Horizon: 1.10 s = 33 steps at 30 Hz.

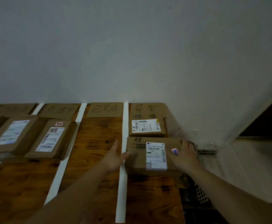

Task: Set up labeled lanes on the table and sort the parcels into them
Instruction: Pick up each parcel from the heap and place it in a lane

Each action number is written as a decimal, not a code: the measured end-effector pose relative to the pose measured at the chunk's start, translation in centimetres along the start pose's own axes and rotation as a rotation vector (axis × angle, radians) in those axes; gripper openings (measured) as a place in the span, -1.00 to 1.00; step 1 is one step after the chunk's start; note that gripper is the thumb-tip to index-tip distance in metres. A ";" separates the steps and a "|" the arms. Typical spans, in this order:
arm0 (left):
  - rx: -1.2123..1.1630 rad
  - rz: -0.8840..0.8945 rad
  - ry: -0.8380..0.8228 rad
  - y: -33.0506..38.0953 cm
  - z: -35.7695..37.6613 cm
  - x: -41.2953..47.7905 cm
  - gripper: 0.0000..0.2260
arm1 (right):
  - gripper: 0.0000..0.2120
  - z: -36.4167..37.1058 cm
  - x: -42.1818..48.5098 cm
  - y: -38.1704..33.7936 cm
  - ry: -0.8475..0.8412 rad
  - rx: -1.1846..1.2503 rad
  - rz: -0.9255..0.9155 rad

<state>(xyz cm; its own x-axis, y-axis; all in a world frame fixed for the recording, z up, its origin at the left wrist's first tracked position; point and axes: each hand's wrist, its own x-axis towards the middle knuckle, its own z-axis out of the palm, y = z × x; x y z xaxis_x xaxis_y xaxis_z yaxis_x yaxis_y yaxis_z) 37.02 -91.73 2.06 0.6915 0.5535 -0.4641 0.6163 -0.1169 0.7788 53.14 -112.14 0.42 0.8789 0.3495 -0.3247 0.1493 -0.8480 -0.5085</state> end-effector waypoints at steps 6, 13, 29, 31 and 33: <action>0.274 0.101 0.135 -3.0 -14.8 -4.2 -0.32 | -0.33 0.3 -1.6 -14.3 -0.120 -0.130 -0.377; 0.370 0.033 0.348 -14.0 -36.5 -13.3 -0.41 | -0.42 10.9 -11.3 -34.1 -0.235 -0.229 -0.669; 0.337 -0.263 0.627 -33.2 -69.7 -26.7 -0.30 | -0.39 33.9 -28.0 -67.3 -0.412 -0.493 -1.024; 0.345 -0.287 0.641 -35.0 -73.7 -26.5 -0.30 | -0.43 37.0 -28.0 -71.3 -0.425 -0.464 -1.069; 0.343 -0.305 0.657 -36.6 -78.2 -26.0 -0.31 | -0.51 40.1 -28.1 -75.9 -0.447 -0.424 -1.120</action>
<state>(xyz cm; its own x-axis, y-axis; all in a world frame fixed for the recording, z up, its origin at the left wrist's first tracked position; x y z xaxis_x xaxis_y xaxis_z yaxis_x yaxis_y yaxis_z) -32.98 -37.38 18.66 0.1763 0.9620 -0.2087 0.8978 -0.0702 0.4348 -1.01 -41.64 16.15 -0.0363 0.9854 -0.1664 0.9112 -0.0357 -0.4105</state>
